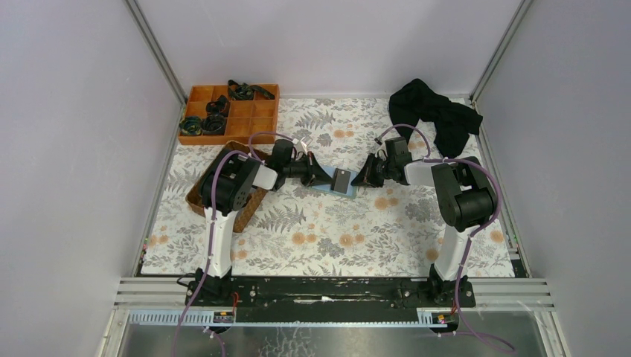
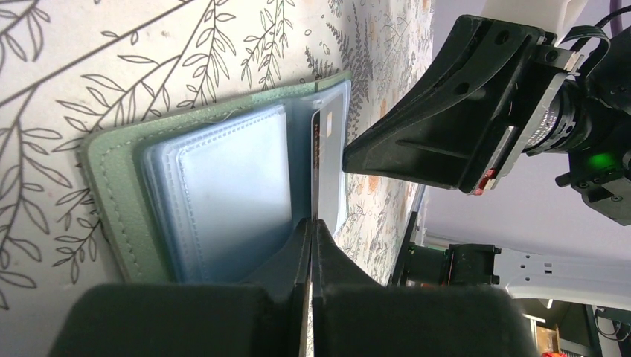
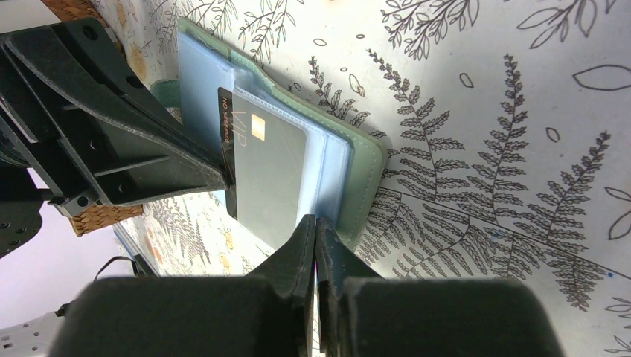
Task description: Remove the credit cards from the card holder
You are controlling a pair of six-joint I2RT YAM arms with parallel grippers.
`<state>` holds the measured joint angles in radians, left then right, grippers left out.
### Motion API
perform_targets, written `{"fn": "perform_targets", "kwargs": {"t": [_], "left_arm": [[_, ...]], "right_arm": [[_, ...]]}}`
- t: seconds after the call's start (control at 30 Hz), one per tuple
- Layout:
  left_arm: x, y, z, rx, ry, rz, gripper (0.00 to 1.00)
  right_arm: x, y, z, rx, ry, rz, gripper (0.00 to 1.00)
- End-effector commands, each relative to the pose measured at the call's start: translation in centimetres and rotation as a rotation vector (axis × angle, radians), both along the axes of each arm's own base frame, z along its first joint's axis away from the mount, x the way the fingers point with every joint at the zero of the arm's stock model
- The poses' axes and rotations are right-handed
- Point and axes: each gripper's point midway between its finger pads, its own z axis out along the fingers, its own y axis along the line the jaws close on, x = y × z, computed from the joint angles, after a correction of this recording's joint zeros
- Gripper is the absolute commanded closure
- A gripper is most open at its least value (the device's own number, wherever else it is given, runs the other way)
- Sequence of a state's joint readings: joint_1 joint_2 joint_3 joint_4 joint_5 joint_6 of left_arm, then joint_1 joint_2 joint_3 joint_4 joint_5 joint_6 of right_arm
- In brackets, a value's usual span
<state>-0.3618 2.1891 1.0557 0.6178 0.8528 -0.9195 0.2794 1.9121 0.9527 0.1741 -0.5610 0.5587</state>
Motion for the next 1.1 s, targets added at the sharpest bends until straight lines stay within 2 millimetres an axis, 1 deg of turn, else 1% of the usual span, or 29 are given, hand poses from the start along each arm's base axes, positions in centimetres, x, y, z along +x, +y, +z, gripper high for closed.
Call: {"fn": "perform_targets", "kwargs": {"t": [0.0,0.2,0.33,0.43,0.6,0.73,0.83,0.93,0.97,1.07], "left_arm": [[0.3,0.5,0.6,-0.013,-0.028,0.005,1.0],[0.7,0.9,1.9,-0.014,-0.056,0.028,1.0],[1.2,1.4,2.6,0.019,-0.072,0.047,1.0],[1.3,1.5,3.6,0.02,-0.078,0.051,1.0],[2.0,2.7,3.6,0.158,-0.095,0.084,1.0],[2.3,4.5,3.4,0.3,-0.101,0.136,1.0],[2.2,5.2,3.9,0.356,-0.109,0.15,1.0],[1.9,5.4,5.2,0.346,-0.131,0.155,1.0],[1.8,5.3,5.9,0.329,-0.147,0.156,1.0],[1.3,4.3,8.7,0.208,-0.221,0.146,1.0]], "right_arm": [[-1.9,-1.2,-4.0,-0.11,0.101,-0.015,0.96],[-1.9,-1.3,-4.1,-0.112,0.103,-0.013,0.96],[-2.0,-1.4,-4.1,-0.121,0.104,-0.015,0.96],[-2.0,-1.4,-4.1,-0.121,0.105,-0.014,0.96],[-2.0,-1.5,-4.2,-0.122,0.104,-0.015,0.96],[-2.0,-1.4,-4.2,-0.12,0.107,-0.014,0.96],[-2.0,-1.3,-4.3,-0.114,0.107,-0.014,0.96],[-1.9,-1.2,-4.3,-0.108,0.11,-0.013,0.96],[-1.9,-1.2,-4.3,-0.106,0.108,-0.014,0.96],[-1.8,-1.1,-3.8,-0.097,0.099,-0.014,0.97]]}}
